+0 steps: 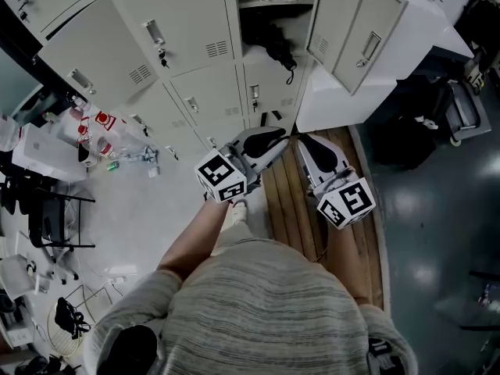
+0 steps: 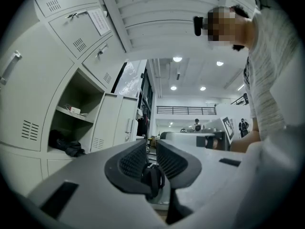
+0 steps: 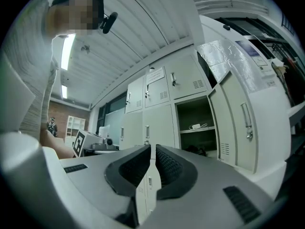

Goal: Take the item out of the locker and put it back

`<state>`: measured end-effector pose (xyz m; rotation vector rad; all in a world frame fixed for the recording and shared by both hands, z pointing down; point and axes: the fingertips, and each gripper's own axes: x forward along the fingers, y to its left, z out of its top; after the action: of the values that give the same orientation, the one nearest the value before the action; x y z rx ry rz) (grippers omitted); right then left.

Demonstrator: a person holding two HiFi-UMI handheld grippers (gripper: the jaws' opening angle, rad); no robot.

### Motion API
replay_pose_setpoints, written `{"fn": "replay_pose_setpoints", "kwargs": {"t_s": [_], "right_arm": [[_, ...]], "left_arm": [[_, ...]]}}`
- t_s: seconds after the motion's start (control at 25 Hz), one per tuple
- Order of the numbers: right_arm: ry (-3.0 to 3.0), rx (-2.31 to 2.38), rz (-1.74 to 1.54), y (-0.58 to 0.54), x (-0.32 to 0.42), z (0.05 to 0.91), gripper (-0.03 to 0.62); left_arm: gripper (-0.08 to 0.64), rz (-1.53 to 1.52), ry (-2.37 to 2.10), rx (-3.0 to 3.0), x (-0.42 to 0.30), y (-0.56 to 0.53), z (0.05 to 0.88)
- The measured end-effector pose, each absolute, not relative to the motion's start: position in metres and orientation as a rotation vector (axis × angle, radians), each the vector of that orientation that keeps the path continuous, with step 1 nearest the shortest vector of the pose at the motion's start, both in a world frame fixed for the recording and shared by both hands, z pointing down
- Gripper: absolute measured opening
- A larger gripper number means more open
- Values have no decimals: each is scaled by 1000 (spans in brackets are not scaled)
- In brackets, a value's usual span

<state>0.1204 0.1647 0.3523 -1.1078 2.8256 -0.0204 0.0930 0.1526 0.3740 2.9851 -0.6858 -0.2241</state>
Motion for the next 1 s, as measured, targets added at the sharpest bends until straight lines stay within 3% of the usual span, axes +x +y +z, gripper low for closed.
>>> {"fn": "replay_pose_setpoints", "kwargs": {"t_s": [0.32, 1.0], "right_arm": [[2847, -1188, -42, 92, 90, 358, 40], [2994, -1468, -221, -35, 50, 416, 198]], "left_arm": [[131, -73, -617, 3038, 67, 79, 389], [238, 111, -447, 2946, 29, -18, 440]]}}
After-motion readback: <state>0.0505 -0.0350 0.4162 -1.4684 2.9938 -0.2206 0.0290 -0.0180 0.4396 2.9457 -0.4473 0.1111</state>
